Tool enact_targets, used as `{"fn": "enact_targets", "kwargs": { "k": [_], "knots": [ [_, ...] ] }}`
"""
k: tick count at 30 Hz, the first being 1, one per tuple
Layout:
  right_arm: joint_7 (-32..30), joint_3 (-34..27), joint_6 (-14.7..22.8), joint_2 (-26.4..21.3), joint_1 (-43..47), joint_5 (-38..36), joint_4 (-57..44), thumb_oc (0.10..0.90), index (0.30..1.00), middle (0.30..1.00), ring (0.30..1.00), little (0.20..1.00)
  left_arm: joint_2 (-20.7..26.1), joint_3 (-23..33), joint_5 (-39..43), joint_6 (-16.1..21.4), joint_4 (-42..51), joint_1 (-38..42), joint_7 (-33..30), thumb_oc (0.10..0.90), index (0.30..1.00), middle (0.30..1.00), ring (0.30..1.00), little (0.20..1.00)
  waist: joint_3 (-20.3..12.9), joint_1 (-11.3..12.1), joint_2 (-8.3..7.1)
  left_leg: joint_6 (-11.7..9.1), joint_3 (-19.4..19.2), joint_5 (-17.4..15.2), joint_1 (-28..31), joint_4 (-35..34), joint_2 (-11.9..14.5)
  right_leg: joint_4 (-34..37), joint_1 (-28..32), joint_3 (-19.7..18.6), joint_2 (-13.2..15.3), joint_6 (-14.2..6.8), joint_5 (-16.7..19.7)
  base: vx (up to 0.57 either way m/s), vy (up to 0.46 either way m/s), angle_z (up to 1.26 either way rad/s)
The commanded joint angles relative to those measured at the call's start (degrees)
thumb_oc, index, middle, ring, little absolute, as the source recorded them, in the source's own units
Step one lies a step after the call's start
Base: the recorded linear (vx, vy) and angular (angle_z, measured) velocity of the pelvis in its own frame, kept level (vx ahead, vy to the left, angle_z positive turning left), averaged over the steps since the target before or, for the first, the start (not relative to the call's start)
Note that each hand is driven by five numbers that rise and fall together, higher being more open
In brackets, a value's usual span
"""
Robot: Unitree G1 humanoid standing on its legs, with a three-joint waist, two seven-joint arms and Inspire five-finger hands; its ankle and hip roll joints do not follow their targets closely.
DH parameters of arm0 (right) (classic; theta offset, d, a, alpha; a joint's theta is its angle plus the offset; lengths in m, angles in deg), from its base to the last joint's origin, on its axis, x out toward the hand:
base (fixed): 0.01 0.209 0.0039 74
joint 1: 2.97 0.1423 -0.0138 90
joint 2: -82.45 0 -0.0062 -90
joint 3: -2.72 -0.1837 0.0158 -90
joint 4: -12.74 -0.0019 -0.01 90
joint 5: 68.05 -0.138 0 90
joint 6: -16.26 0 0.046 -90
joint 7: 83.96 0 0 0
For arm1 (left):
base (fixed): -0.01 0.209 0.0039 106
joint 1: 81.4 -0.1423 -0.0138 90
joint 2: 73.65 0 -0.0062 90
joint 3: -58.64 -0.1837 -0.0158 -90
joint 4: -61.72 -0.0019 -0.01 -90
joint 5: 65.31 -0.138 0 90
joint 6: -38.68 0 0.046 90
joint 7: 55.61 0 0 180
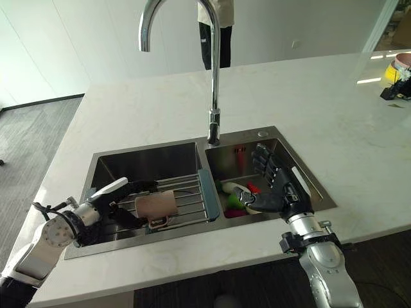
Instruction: Place the dishes in the dishwasher.
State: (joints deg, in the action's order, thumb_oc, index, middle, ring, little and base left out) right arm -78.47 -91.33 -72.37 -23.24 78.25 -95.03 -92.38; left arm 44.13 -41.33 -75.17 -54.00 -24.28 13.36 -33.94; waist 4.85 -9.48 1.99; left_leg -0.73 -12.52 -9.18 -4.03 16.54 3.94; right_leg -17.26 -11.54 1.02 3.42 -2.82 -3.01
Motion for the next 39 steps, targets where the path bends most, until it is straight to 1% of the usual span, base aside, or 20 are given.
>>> {"fn": "enact_targets", "kwargs": {
  "k": [1,9,12,17,19,21,22,23,24,25,28,29,32,34,37,38,39],
  "knots": [
    [1.05,-2.86,4.78,-1.83,6.43,0.74,-5.39,0.8,0.9,0.9,0.9,0.9,-0.6,1.55,-2.24,1.86,1.65,8.31,-3.92,0.8,0.9,0.9,0.9,0.9,-2.21,-0.56,0.56,-1.65,0.27,-3.25,1.55,0.65,1.41,0.07,4.44,0.66,-0.62,-5.38,-4.47,0.01,0.01,-0.08],
    [2.12,-2.81,4.52,-1.58,5.99,1.6,-5.68,0.8,0.9,0.9,0.9,0.9,-1.08,-0.48,-3.69,1.0,-0.52,9.19,-2.8,0.8,0.9,0.9,0.9,0.9,-2.33,-1.39,0.62,-1.47,-0.58,-3.49,1.82,0.65,1.48,0.07,4.22,0.06,-0.84,-5.49,-4.28,0.01,0.004,-0.03],
    [2.58,-2.9,4.27,-1.54,5.99,1.64,-5.6,0.8,0.9,0.9,0.9,0.9,-1.65,-1.53,-5.14,-0.31,-1.69,9.17,-1.64,0.8,0.9,0.9,0.9,0.9,-2.39,-1.68,0.66,-1.4,-0.93,-3.62,1.93,0.65,1.53,0.07,4.12,-0.24,-0.92,-5.51,-4.21,0.01,0.011,-0.09],
    [3.41,-3.09,4.0,-1.72,5.74,1.65,-5.52,0.8,0.9,0.9,0.9,0.9,-1.87,-3.05,-7.04,-3.54,-3.68,9.11,1.67,0.8,0.9,0.9,0.9,0.9,-2.49,-2.06,0.77,-1.3,-1.39,-3.68,2.03,0.65,1.53,0.07,3.96,-0.51,-1.03,-5.59,-4.07,0.0,0.014,-0.1],
    [4.14,-3.2,3.7,-2.04,5.78,1.47,-5.56,0.8,0.9,0.9,0.9,0.9,-2.18,-4.86,-9.14,-6.63,-5.82,9.39,5.05,0.8,0.9,0.9,0.9,0.9,-2.46,-2.45,0.85,-1.19,-1.76,-3.74,2.09,0.65,1.59,0.07,3.82,-0.73,-1.11,-5.66,-3.99,0.0,0.009,-0.04],
    [4.42,-3.28,3.45,-2.17,5.8,1.31,-5.69,0.8,0.9,0.9,0.9,0.9,-2.2,-5.5,-9.8,-7.74,-6.57,9.38,6.17,0.8,0.9,0.9,0.9,0.9,-2.46,-2.6,0.86,-1.13,-1.91,-3.76,2.18,0.65,1.58,0.07,3.82,-0.84,-1.18,-5.65,-3.96,0.0,0.0,0.0],
    [4.66,-3.21,3.29,-2.15,5.87,1.3,-5.66,0.8,0.9,0.9,0.9,0.9,-2.78,-6.28,-10.37,-8.71,-7.9,9.38,6.38,0.704,0.756,0.756,0.756,0.756,-2.48,-2.73,0.81,-1.08,-2.01,-3.81,2.26,0.65,1.55,0.07,3.86,-1.0,-1.28,-5.66,-3.97,0.0,0.0,0.0],
    [4.83,-3.25,3.24,-2.16,5.89,1.3,-5.56,0.8,0.9,0.9,0.9,0.9,-3.14,-6.56,-10.95,-8.89,-8.84,9.35,6.26,0.552,0.528,0.528,0.528,0.528,-2.5,-2.73,0.78,-1.05,-2.05,-3.82,2.31,0.65,1.54,0.07,3.89,-1.05,-1.31,-5.67,-3.98,0.02,0.013,-0.03],
    [5.08,-3.16,3.19,-2.03,6.0,1.34,-5.39,0.8,0.9,0.9,0.9,0.9,-3.82,-7.15,-11.75,-9.91,-10.77,9.19,5.74,0.4,0.3,0.3,0.3,0.3,-2.53,-2.79,0.66,-1.02,-2.18,-3.82,2.37,0.65,1.56,0.07,3.87,-1.12,-1.33,-5.71,-3.92,0.0,0.0,0.0],
    [5.25,-3.38,3.09,-2.04,5.98,1.21,-5.43,0.8,0.9,0.9,0.9,0.9,-3.87,-6.94,-11.47,-10.09,-11.17,8.99,5.24,0.4,0.3,0.3,0.3,0.3,-2.53,-2.75,0.62,-1.01,-2.17,-3.81,2.37,0.65,1.54,0.07,3.85,-1.16,-1.37,-5.7,-3.89,0.0,0.0,0.0],
    [5.41,-3.62,3.12,-1.78,5.82,1.32,-5.44,0.8,0.9,0.9,0.9,0.9,-4.32,-6.11,-11.43,-8.16,-11.71,8.67,1.05,0.4,0.3,0.3,0.3,0.3,-2.51,-2.55,0.47,-0.99,-2.25,-3.87,2.4,0.65,1.51,0.07,3.9,-1.06,-1.33,-5.68,-3.89,0.0,0.0,0.0],
    [5.32,-3.99,3.53,-1.62,5.56,1.21,-5.46,0.8,0.9,0.9,0.9,0.9,-4.26,-4.58,-9.6,-5.87,-11.05,8.24,-2.81,0.4,0.3,0.3,0.3,0.3,-2.39,-2.21,0.28,-0.97,-2.19,-3.92,2.36,0.65,1.48,0.07,3.95,-0.9,-1.28,-5.58,-3.94,0.0,0.0,0.0],
    [5.27,-4.41,4.47,-1.06,5.24,1.45,-4.93,0.8,0.9,0.9,0.9,0.9,-4.16,-2.12,-7.15,-3.25,-9.39,6.97,-6.48,0.4,0.3,0.3,0.3,0.3,-2.28,-1.66,0.12,-1.01,-1.97,-3.89,2.26,0.65,1.45,0.07,4.11,-0.5,-1.1,-5.51,-4.04,0.0,-0.01,0.01],
    [4.76,-5.03,5.03,-0.44,4.68,1.59,-5.24,0.8,0.9,0.9,0.9,0.9,-3.87,2.0,-3.27,1.44,-6.5,4.65,-11.74,0.4,0.3,0.3,0.3,0.3,-2.13,-0.83,-0.08,-1.04,-1.59,-3.82,2.19,0.65,1.36,0.07,4.3,0.0,-0.91,-5.39,-4.15,0.01,-0.044,0.0],
    [4.36,-5.79,5.93,0.5,3.8,1.92,-5.36,0.8,0.9,0.9,0.9,0.9,-4.8,7.63,-0.22,7.6,-2.95,1.29,-17.03,0.4,0.3,0.3,0.3,0.3,-2.0,0.25,-0.45,-1.14,-1.07,-3.61,2.02,0.65,1.32,0.07,4.58,0.66,-0.66,-5.17,-4.29,0.0,-0.06,0.11],
    [3.73,-6.25,6.36,1.28,3.31,2.36,-5.71,0.8,0.9,0.9,0.9,0.9,-5.79,11.54,1.76,11.4,-0.08,-0.5,-19.69,0.4,0.3,0.3,0.3,0.3,-2.0,1.16,-0.71,-1.21,-0.52,-3.47,1.81,0.65,1.26,0.07,4.77,1.3,-0.42,-4.99,-4.52,0.0,-0.082,0.22],
    [3.54,-6.24,6.6,1.67,3.17,2.58,-5.84,0.8,0.9,0.9,0.9,0.9,-6.21,12.89,2.65,12.92,1.22,-1.29,-21.51,0.4,0.3,0.3,0.3,0.3,-2.0,1.39,-0.79,-1.27,-0.29,-3.39,1.7,0.65,1.24,0.07,4.82,1.5,-0.37,-4.89,-4.58,0.0,-0.096,0.2]
  ]
}}
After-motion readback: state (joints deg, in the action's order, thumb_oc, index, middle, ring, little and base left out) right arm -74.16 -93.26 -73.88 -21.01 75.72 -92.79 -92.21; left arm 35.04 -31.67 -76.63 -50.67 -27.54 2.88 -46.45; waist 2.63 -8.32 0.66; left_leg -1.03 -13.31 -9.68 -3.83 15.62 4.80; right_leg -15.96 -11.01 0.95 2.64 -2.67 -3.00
